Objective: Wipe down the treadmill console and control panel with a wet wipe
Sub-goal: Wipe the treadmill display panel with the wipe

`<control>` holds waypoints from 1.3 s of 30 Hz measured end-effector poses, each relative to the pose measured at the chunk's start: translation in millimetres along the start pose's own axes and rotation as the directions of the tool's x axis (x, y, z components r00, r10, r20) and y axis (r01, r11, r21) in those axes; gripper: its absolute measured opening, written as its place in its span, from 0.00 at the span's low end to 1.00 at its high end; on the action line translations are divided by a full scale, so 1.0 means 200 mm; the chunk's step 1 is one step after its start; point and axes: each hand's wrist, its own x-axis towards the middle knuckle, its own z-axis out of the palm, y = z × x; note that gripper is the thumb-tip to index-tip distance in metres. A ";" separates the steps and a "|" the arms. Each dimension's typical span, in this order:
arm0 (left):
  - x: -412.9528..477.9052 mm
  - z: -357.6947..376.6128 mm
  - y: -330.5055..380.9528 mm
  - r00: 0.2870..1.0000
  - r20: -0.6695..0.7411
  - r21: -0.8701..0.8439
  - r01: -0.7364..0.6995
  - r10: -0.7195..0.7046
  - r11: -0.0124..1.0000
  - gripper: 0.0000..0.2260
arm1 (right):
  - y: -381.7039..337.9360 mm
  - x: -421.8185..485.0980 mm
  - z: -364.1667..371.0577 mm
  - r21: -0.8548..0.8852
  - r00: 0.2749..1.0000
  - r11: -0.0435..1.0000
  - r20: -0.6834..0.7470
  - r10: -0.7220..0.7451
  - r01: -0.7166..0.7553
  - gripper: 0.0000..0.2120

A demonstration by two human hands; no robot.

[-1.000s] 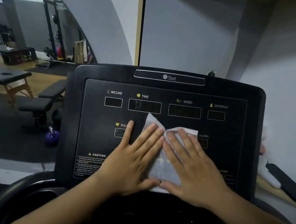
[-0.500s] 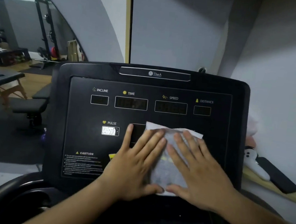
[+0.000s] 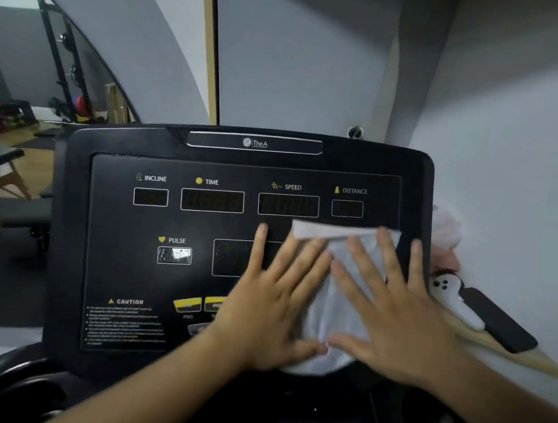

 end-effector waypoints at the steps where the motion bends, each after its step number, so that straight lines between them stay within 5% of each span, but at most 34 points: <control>1: -0.05 0.03 0.05 1.000 0.006 -0.012 -0.021 0.021 1.000 0.48 | -0.03 -0.07 0.03 0.005 1.000 1.000 0.020 -0.017 0.017 0.47; 4: 0.00 0.03 0.06 0.999 0.012 0.008 -0.033 0.033 0.999 0.49 | 0.04 -0.08 0.03 -0.015 0.998 0.999 0.032 -0.047 0.048 0.48; 12: 0.54 -0.23 -0.14 0.996 -0.023 0.136 0.085 -0.082 0.987 0.47 | 0.44 0.27 -0.16 -0.113 0.985 0.981 0.050 0.167 -0.161 0.46; 20: 0.11 0.05 0.21 0.989 0.022 0.001 -0.145 0.145 0.989 0.46 | 0.03 -0.28 0.12 0.052 0.987 0.988 0.071 0.141 -0.145 0.43; 31: 0.69 -0.22 -0.07 0.991 -0.066 0.122 -0.106 0.115 0.987 0.40 | 0.36 0.12 -0.01 0.192 0.914 0.898 -0.005 0.405 -0.396 0.35; 39: 0.16 0.07 0.22 0.944 -0.017 0.036 -0.328 0.328 0.944 0.42 | -0.10 -0.41 0.25 0.314 0.952 0.901 0.034 0.305 -0.300 0.38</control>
